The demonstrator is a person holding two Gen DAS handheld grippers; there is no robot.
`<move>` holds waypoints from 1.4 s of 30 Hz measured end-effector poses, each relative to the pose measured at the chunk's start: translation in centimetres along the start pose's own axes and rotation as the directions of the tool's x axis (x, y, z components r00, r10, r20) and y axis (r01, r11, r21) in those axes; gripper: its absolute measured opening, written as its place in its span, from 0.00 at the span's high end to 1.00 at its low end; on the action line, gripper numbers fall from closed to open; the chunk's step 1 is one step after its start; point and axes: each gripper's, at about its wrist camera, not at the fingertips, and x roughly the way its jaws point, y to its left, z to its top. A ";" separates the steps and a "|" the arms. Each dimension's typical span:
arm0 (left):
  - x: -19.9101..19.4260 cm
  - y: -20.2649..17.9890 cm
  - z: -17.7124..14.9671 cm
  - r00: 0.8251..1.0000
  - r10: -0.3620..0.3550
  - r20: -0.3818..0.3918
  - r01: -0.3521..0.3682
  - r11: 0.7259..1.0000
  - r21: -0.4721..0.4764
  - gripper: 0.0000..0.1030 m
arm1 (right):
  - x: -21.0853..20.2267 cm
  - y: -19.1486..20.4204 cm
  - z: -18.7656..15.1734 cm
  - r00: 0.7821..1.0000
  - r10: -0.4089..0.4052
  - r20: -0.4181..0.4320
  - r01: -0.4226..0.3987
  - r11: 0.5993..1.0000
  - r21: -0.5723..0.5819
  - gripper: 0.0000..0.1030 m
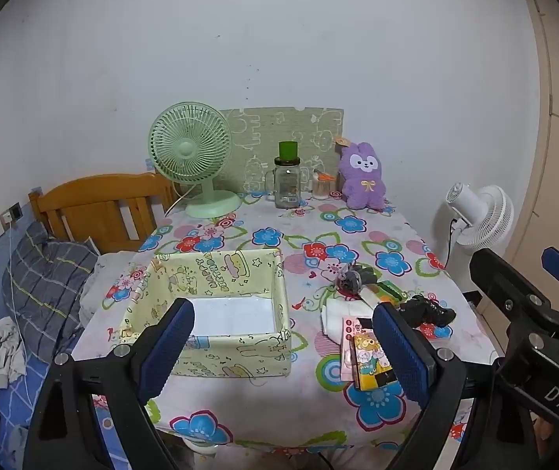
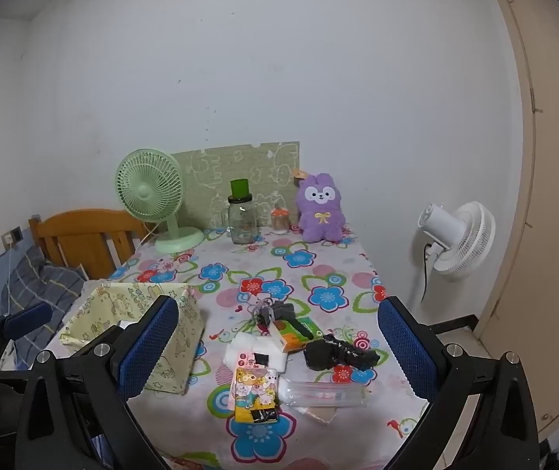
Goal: Organize soft objects
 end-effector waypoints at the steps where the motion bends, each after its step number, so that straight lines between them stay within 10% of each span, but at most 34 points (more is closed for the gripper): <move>1: 0.1 0.0 0.2 1.000 0.001 -0.004 -0.001 1.000 0.000 0.09 | 0.2 0.1 -0.1 1.000 0.003 -0.004 -0.003 1.000 0.002 0.00; 42: 0.3 -0.3 0.1 1.000 0.022 0.002 -0.022 1.000 -0.002 0.09 | 0.2 -0.4 0.0 1.000 0.002 -0.005 -0.002 1.000 0.002 0.00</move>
